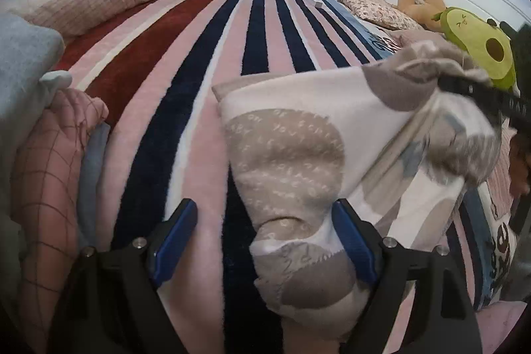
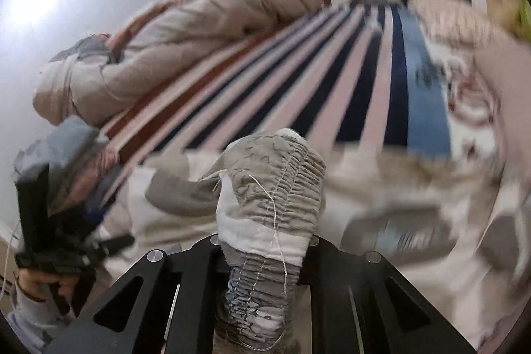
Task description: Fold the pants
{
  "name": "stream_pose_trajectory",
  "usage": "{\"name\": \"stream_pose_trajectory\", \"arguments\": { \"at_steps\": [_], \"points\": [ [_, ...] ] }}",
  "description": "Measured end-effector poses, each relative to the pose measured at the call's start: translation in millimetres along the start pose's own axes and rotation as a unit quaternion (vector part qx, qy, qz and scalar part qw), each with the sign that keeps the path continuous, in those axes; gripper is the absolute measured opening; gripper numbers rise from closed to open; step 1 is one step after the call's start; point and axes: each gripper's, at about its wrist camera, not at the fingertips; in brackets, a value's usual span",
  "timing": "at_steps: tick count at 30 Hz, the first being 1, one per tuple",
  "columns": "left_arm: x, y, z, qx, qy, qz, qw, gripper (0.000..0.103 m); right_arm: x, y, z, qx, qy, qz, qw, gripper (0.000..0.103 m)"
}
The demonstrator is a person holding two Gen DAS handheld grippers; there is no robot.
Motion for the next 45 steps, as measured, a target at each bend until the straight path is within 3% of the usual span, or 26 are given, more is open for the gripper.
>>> {"name": "stream_pose_trajectory", "arguments": {
  "at_steps": [4, 6, 7, 8, 10, 13, 16, 19, 23, 28, 29, 30, 31, 32, 33, 34, 36, 39, 42, 45],
  "points": [
    [-1.5, -1.2, 0.5, 0.002, -0.003, 0.006, 1.0000, 0.082, -11.7, -14.5, 2.2, 0.034, 0.009, -0.045, 0.998, 0.012],
    [-3.0, -0.4, 0.3, 0.002, -0.004, 0.008, 1.0000, 0.082, -24.7, -31.5, -10.7, 0.073, -0.004, -0.070, 0.995, 0.024],
    [-3.6, 0.6, 0.9, 0.002, -0.004, 0.008, 1.0000, 0.081, -32.5, -38.4, -22.1, 0.092, -0.019, -0.079, 0.992, 0.036],
    [-4.2, 3.8, 1.2, -0.001, -0.005, 0.007, 1.0000, 0.081, -38.3, -38.4, -30.9, 0.098, -0.031, -0.074, 0.992, 0.040],
    [-6.2, 12.1, 1.6, -0.014, -0.010, 0.003, 0.9999, 0.081, -44.7, -22.5, -40.8, 0.077, -0.055, -0.053, 0.994, 0.045],
    [-11.0, 27.7, 3.3, -0.042, -0.018, -0.005, 0.9989, 0.082, -49.4, 25.2, -45.7, 0.021, -0.079, -0.055, 0.995, 0.067],
    [-22.6, 36.3, 1.9, -0.049, -0.033, -0.037, 0.9976, 0.082, -48.2, 70.2, -53.7, -0.007, -0.080, -0.080, 0.994, 0.068],
    [-41.7, 37.0, -2.8, -0.038, -0.074, -0.063, 0.9946, 0.082, -46.2, 91.5, -66.9, 0.003, -0.080, -0.076, 0.994, 0.068],
    [-57.9, 40.1, -10.2, -0.044, -0.117, -0.043, 0.9912, 0.082, -30.3, 82.9, -85.4, 0.026, -0.079, -0.003, 0.997, 0.068],
    [-57.2, 50.1, -17.3, -0.058, -0.130, -0.039, 0.9891, 0.081, -13.1, 37.8, -90.3, 0.054, -0.069, 0.038, 0.995, 0.068],
    [-56.9, 50.8, -19.8, -0.061, -0.136, -0.035, 0.9882, 0.081, -12.5, 30.9, -89.5, 0.055, -0.074, 0.043, 0.995, 0.063],
    [-57.2, 51.0, -22.2, -0.064, -0.143, -0.031, 0.9872, 0.081, -12.0, 26.6, -88.5, 0.051, -0.073, 0.035, 0.995, 0.055],
    [-56.8, 50.2, -25.7, -0.065, -0.149, -0.025, 0.9864, 0.081, -9.8, 23.8, -87.2, 0.049, -0.062, 0.011, 0.997, 0.028],
    [-57.8, 46.6, -29.7, -0.061, -0.156, -0.018, 0.9856, 0.080, -9.2, 23.5, -86.3, 0.049, -0.055, 0.002, 0.997, 0.016],
    [-59.2, 41.8, -32.7, -0.054, -0.163, -0.009, 0.9851, 0.071, -9.7, 25.0, -84.6, 0.044, -0.053, -0.002, 0.998, 0.016],
    [-59.9, 37.3, -35.0, -0.047, -0.166, 0.002, 0.9850, 0.057, -10.7, 27.7, -82.8, 0.040, -0.055, -0.009, 0.998, 0.008],
    [-57.0, 28.0, -37.8, -0.040, -0.160, 0.030, 0.9859, 0.046, -11.2, 33.3, -77.9, 0.042, -0.045, -0.039, 0.997, 0.003],
    [-41.5, 31.7, -34.6, -0.044, -0.126, 0.028, 0.9907, 0.025, -16.4, 44.6, -74.5, 0.032, -0.042, -0.101, 0.994, 0.001],
    [-32.4, 36.7, -30.7, -0.045, -0.104, 0.026, 0.9932, 0.022, -27.9, 53.9, -83.6, 0.039, -0.086, -0.054, 0.994, 0.003],
    [-39.0, 41.1, -31.3, -0.049, -0.114, 0.050, 0.9910, 0.025, -32.9, 70.1, -87.2, 0.026, -0.093, -0.072, 0.993, 0.010]
  ]
}}
Point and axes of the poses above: each gripper's, at about its wrist camera, not at the fingertips, and y roughly against the way its jaws point, x to its left, z to its top, and after that the axes turned 10 degrees about z, right-handed
